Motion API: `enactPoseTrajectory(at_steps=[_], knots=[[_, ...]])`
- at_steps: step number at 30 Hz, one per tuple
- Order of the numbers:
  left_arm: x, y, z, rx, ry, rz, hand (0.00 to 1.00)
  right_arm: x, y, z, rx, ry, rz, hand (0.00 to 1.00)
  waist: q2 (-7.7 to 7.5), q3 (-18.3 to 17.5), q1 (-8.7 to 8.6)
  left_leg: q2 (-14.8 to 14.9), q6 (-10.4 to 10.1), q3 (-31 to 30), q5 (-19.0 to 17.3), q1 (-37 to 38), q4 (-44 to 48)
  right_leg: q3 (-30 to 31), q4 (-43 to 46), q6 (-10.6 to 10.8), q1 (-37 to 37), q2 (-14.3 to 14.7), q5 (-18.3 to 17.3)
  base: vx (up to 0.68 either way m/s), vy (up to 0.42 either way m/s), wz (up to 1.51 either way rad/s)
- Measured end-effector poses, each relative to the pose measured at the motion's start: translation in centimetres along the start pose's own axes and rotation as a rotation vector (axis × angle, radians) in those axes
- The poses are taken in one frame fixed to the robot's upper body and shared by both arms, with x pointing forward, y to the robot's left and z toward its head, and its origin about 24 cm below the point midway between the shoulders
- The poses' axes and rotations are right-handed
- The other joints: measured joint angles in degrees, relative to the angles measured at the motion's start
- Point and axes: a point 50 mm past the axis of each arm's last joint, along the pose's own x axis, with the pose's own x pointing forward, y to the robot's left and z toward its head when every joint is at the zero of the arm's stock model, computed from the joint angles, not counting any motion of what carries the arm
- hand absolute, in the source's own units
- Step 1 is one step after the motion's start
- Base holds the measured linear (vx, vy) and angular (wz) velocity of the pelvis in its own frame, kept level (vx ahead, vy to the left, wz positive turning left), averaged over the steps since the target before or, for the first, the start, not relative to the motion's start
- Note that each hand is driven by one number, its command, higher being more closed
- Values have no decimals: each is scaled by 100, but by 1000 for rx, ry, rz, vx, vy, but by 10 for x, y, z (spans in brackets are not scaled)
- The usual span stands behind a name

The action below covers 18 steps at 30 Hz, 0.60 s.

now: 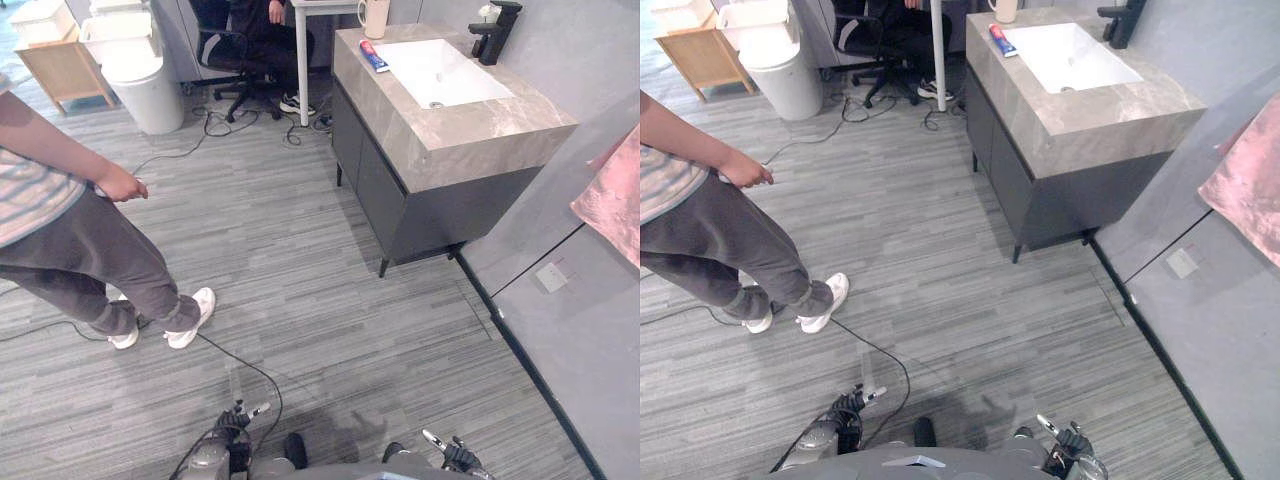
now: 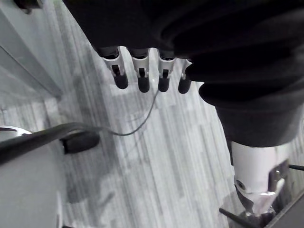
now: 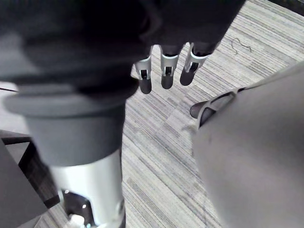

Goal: Organize washtable

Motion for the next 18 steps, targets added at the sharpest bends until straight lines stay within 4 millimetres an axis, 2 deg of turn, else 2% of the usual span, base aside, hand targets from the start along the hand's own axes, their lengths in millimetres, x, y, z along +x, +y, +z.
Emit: enactPoseTrajectory(at_steps=[6,7,14,16,18], knots=[[-4,8,-22,-38,83,35,0,0,-3,-3,38,16,-15,0,23,-34,16,-20,48,18,-26,219,-67,-15,-279,30,294,58,18,56,-13,-1],[-5,10,-24,-55,89,43,0,0,-1,-3,39,16,-11,0,20,-38,17,-4,78,24,-7,255,-69,-17,-354,96,354,90,58,74,-67,-4],[-5,7,-24,-150,82,49,0,2,5,2,26,9,22,0,4,-38,16,33,71,-78,-16,253,-75,-242,-612,108,556,210,63,64,-58,11],[-5,4,-22,-157,69,43,0,3,7,8,22,2,28,0,1,-32,19,-2,121,-103,-73,244,-75,-331,-499,138,540,140,-45,69,21,16],[-3,-3,-18,-149,58,15,0,4,7,11,25,-5,27,0,-101,7,55,-149,227,-203,-336,283,-74,-461,423,175,337,-280,-527,115,118,36]])
